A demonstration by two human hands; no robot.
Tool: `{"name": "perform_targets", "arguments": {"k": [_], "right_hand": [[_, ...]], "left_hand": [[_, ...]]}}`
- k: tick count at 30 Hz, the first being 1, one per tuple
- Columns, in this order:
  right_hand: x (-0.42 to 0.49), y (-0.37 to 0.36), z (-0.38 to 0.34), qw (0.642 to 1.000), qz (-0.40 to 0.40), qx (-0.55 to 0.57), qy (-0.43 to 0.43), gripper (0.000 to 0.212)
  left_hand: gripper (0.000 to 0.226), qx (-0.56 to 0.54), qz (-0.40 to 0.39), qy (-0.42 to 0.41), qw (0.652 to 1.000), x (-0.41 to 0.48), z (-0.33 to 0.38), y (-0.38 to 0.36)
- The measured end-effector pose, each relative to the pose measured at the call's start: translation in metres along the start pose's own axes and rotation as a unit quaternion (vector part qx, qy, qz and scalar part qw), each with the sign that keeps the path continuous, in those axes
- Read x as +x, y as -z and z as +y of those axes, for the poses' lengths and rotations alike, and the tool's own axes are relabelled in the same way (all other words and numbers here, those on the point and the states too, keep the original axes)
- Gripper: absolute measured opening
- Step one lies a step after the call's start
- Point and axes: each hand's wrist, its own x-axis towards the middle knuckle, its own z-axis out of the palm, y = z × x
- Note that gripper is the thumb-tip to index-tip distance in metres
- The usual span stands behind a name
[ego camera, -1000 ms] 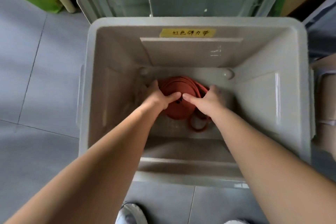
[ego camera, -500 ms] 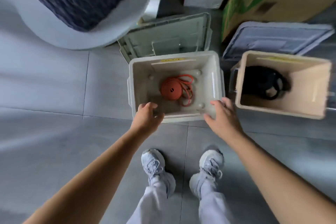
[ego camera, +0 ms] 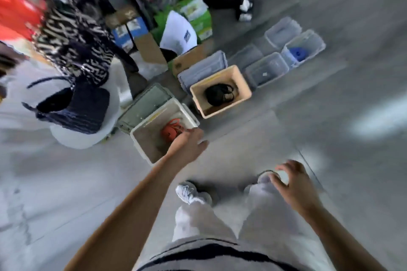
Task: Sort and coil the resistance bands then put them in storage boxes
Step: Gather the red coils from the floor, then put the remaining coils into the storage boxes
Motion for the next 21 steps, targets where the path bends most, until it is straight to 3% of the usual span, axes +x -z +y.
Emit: {"name": "perform_targets", "arguments": {"k": [5, 13, 18, 21], "right_hand": [[-0.009, 0.091, 0.086, 0.999, 0.002, 0.014, -0.04, 0.03], [0.08, 0.274, 0.163, 0.989, 0.14, 0.035, -0.039, 0.034], [0.148, 0.361, 0.228, 0.987, 0.157, 0.017, -0.03, 0.037], [0.182, 0.413, 0.27, 0.988, 0.139, 0.025, -0.068, 0.037]], "left_hand": [[0.041, 0.036, -0.015, 0.012, 0.999, 0.011, 0.121, -0.024], [0.03, 0.114, -0.047, 0.035, 0.992, 0.044, 0.235, -0.071], [0.015, 0.135, -0.06, 0.005, 0.989, 0.126, 0.323, -0.082], [0.017, 0.144, -0.054, -0.032, 0.988, 0.202, 0.417, -0.089]]}}
